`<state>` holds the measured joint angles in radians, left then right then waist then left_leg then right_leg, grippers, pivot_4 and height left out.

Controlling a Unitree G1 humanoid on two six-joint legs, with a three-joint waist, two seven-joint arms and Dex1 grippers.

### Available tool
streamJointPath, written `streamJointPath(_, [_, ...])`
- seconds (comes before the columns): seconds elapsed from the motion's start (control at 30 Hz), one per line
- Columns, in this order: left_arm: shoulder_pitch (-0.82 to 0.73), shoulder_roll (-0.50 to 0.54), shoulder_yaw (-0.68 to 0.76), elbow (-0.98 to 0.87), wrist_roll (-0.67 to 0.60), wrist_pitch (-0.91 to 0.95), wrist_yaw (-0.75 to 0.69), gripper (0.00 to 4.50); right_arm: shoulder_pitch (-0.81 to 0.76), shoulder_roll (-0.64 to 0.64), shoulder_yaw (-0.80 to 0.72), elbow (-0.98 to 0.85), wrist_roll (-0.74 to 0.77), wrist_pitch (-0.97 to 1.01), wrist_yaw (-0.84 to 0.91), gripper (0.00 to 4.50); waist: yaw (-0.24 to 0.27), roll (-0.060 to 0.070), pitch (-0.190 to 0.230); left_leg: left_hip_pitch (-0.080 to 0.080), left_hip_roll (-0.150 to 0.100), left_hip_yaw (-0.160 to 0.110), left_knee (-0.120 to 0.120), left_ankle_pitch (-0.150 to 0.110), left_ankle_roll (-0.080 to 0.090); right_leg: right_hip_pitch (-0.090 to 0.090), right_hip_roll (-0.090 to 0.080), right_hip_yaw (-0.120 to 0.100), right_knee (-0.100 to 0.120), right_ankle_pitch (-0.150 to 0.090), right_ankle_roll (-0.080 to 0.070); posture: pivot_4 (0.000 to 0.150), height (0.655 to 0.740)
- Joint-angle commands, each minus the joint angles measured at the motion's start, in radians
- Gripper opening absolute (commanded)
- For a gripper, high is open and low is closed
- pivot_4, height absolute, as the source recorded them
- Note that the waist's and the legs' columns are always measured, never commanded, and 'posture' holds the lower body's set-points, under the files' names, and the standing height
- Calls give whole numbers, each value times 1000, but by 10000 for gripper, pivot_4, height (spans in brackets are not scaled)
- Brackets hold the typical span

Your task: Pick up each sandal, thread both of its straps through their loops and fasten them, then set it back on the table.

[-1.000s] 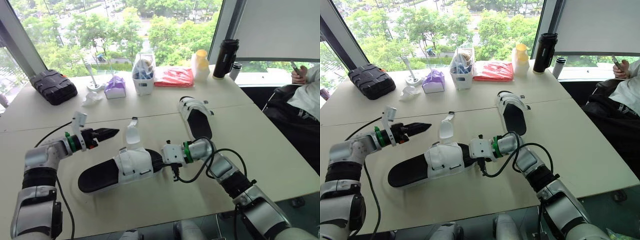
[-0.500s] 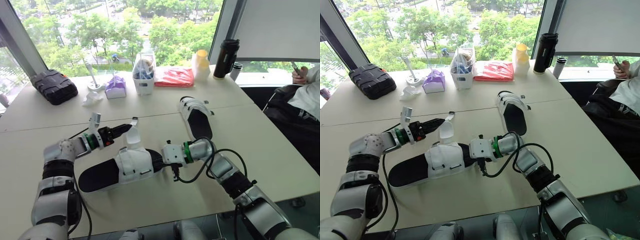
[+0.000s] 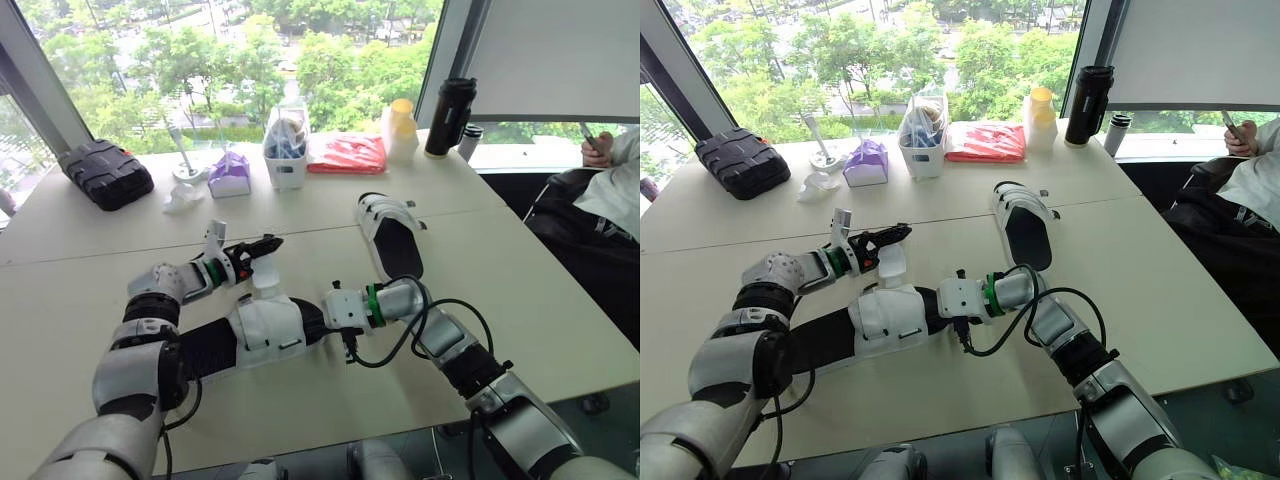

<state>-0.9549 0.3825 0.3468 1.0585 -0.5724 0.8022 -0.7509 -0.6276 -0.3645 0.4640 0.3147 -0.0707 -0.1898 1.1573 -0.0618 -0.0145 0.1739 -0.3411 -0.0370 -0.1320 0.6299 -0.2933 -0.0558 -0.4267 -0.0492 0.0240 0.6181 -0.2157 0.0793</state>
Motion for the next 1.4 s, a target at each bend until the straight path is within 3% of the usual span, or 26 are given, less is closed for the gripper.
streamJointPath(0.03, [-40, 2, 38, 51, 10, -67, 29, 35696, 9, 5, 25, 4, -26, 8, 0, 0, -1, 0, 0, 0, 0, 0, 0, 0, 0, 0, 0, 0, 0, 0, 0, 1500, 7400])
streamJointPath(0.27, [-62, -6, 66, 100, 18, -153, 51, 689, 11, 6, 28, 1, -25, 10, 3, 0, -1, 0, 0, 0, 0, 0, 0, 0, 0, 0, 0, 0, 0, 0, 0, 1500, 7400])
streamJointPath(0.37, [-65, -1, 90, 85, 5, -215, 22, 211, 14, 4, 29, -3, -25, 11, 5, 0, -1, 0, 0, 0, 0, 0, 0, 0, 0, 0, 0, 0, 0, 0, 0, 1500, 7400])
streamJointPath(0.5, [-32, -3, 11, -44, 63, -304, -98, 211, 17, 1, 28, -8, -23, 13, 8, 0, 1, 0, 0, 0, 0, 0, 0, 1, -1, 0, 0, 0, 0, 0, 0, 1500, 7400])
streamJointPath(0.63, [139, -8, -105, -467, 50, -316, -264, 211, 20, -4, 29, -14, -20, 15, 15, 0, -4, 0, 0, 0, 0, 1, -1, 1, -2, 0, 0, 1, 1, 0, 0, 1500, 7400])
streamJointPath(0.77, [295, 5, -173, -785, 34, -305, -295, 211, 22, -6, 29, -18, -18, 18, 19, 0, 2, 0, 0, -1, 0, 1, -1, 3, -9, -1, -1, 1, 1, 0, 0, 1500, 7400])
streamJointPath(0.9, [510, 68, -274, -1097, 130, -500, -370, 211, 24, -7, 34, -20, -18, 17, 26, 0, 2, 0, 0, 0, 0, 2, -1, 1, -7, -1, -1, 2, 1, 0, 0, 1500, 7400])
streamJointPath(1.1, [680, 146, -344, -1208, 271, -833, -426, 211, 23, -6, 38, -18, -17, 12, 35, 0, 17, 0, 0, 0, 0, 2, 0, 1, -6, 0, -1, 2, 0, 0, -1, 1500, 7400])
streamJointPath(1.4, [727, 243, -423, -1009, 444, -1481, -485, 211, 13, 0, 46, 4, -20, -7, 47, 0, 17, 1, 0, 1, 1, 3, -1, 0, -6, 0, 0, 2, 0, 0, -1, 1500, 7400])
